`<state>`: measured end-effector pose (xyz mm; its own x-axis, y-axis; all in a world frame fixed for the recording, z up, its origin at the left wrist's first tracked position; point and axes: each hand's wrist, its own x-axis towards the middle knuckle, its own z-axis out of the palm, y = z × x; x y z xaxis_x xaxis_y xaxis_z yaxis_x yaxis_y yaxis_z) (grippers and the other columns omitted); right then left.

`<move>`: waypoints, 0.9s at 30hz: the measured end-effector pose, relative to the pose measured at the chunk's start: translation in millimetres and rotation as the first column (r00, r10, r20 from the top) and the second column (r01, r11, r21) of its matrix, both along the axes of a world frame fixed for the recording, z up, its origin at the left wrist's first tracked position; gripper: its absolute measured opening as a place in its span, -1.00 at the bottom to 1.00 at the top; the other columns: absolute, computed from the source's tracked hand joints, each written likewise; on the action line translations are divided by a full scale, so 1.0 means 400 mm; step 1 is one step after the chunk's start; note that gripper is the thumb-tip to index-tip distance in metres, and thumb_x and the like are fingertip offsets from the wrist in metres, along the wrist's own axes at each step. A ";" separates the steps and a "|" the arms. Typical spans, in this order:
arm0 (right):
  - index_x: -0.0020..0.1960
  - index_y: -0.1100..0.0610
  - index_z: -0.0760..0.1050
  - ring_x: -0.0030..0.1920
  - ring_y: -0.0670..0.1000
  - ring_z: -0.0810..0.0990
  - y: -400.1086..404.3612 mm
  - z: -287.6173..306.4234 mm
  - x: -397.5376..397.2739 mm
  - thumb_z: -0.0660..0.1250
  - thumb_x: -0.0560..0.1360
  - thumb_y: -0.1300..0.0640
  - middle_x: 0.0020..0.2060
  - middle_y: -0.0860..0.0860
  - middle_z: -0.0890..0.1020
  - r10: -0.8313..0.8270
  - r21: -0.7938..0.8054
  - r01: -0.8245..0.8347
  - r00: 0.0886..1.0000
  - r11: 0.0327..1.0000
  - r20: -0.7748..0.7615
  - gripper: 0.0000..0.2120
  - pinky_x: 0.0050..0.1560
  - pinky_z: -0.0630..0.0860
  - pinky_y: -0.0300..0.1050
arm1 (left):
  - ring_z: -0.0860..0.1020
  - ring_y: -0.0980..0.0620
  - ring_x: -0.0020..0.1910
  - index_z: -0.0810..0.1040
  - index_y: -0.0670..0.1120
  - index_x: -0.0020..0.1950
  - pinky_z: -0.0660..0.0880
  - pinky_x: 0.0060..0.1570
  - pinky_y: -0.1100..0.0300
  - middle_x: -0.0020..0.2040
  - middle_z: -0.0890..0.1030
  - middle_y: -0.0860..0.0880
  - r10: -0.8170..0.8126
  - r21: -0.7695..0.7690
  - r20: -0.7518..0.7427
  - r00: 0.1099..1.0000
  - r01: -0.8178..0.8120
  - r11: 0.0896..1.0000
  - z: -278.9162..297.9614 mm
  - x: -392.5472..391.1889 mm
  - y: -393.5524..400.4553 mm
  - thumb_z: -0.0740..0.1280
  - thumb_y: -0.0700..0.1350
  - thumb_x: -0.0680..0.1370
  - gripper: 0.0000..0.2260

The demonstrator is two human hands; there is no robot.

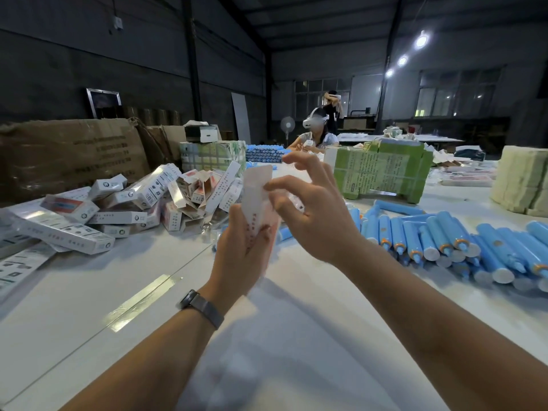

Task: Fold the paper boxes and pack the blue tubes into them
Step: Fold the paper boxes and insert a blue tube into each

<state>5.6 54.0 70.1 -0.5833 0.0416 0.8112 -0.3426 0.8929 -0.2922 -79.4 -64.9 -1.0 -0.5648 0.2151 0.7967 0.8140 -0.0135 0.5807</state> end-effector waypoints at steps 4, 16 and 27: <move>0.10 0.05 0.59 0.10 -0.01 0.50 0.029 -0.033 -0.049 0.29 0.54 0.12 0.07 -0.04 0.52 -0.019 -0.197 0.024 0.999 0.980 0.026 -0.82 0.12 0.49 0.01 | 0.57 0.14 -0.16 0.23 -0.15 0.07 0.46 -0.32 0.44 -0.08 0.46 0.03 0.261 0.150 0.057 0.964 -0.267 0.952 0.008 -0.063 -0.038 0.26 -0.09 0.58 -0.76; 0.40 -0.03 0.41 0.23 0.16 0.44 -0.162 -0.136 -0.401 0.28 0.57 0.09 0.28 0.02 0.53 -0.360 0.617 -0.038 0.783 0.786 0.508 -0.61 0.12 0.50 0.07 | 0.38 -0.17 0.33 0.33 -0.11 0.36 0.38 0.28 -0.28 0.34 0.42 -0.16 0.501 0.185 0.278 0.819 -0.558 0.809 0.004 -0.138 -0.074 0.29 -0.17 0.62 -0.68; 0.14 0.18 0.63 -0.08 0.07 0.53 -0.068 -0.080 -0.408 0.34 0.58 0.10 -0.02 0.06 0.50 -0.105 -0.013 0.112 0.960 0.994 0.258 -0.78 -0.09 0.40 -0.16 | 0.41 0.03 0.37 0.17 0.08 0.37 0.44 0.36 -0.03 0.37 0.37 -0.09 0.160 0.374 0.148 0.976 -0.205 0.905 0.039 -0.079 -0.052 0.20 -0.15 0.67 -0.66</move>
